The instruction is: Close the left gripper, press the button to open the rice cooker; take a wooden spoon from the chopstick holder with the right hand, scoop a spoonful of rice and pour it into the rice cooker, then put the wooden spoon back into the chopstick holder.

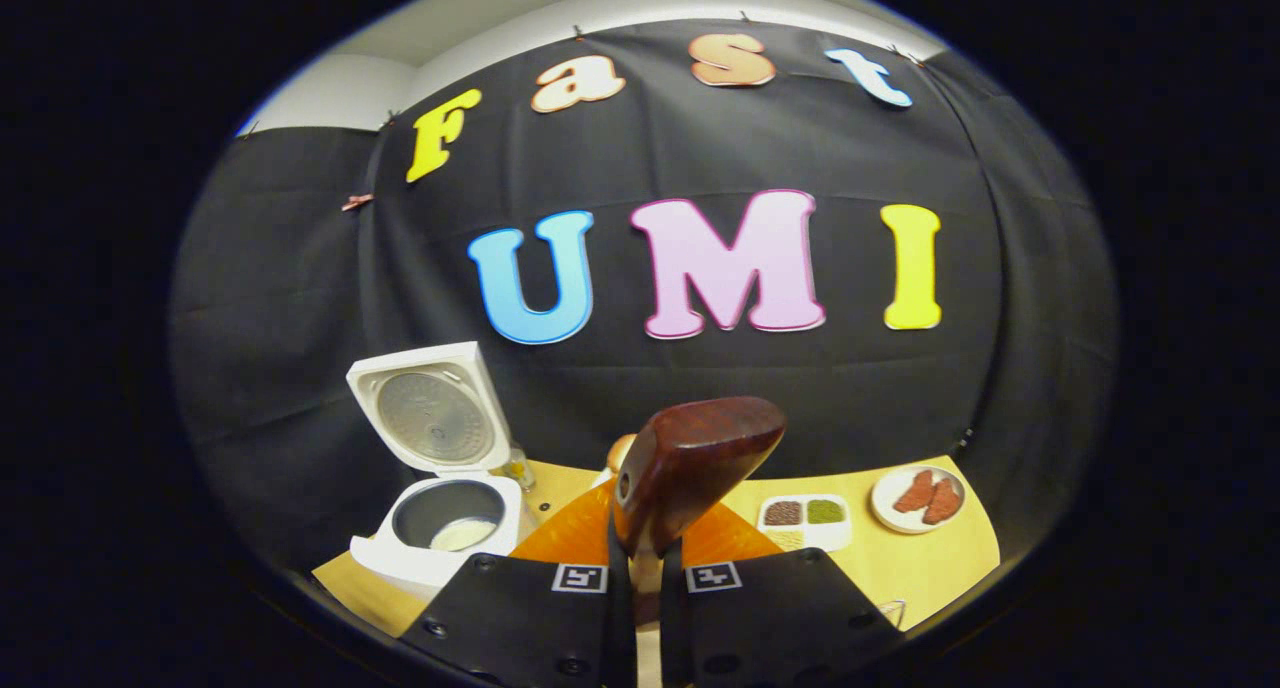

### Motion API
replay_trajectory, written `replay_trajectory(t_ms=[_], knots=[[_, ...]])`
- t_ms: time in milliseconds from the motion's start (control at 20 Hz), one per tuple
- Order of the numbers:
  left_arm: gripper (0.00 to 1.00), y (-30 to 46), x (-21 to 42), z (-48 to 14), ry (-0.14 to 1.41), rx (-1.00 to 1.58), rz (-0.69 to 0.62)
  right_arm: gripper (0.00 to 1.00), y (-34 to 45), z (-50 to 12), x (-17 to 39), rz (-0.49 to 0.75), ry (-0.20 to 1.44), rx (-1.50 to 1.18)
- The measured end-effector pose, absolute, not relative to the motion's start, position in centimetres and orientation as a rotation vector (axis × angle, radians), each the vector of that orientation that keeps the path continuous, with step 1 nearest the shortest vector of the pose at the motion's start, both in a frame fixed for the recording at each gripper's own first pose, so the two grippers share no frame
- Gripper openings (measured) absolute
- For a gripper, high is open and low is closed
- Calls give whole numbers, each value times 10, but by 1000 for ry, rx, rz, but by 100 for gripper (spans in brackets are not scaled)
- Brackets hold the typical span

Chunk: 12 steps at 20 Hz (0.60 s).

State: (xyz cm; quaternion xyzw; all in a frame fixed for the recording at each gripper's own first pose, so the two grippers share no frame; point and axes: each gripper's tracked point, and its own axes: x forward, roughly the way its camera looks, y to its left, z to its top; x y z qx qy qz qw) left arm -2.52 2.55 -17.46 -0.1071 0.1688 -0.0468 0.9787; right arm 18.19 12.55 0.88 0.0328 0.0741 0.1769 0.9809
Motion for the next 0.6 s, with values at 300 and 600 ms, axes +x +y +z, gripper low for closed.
replay_trajectory(t_ms=[300, 600], knots=[[96, -54, -23, -160, 343, -211, -126, 13, -4, -22, 167, 239, 215, 141], [96, -97, -19, -152, 353, -124, -122, 13, -89, -66, 180, 111, 264, 260]])
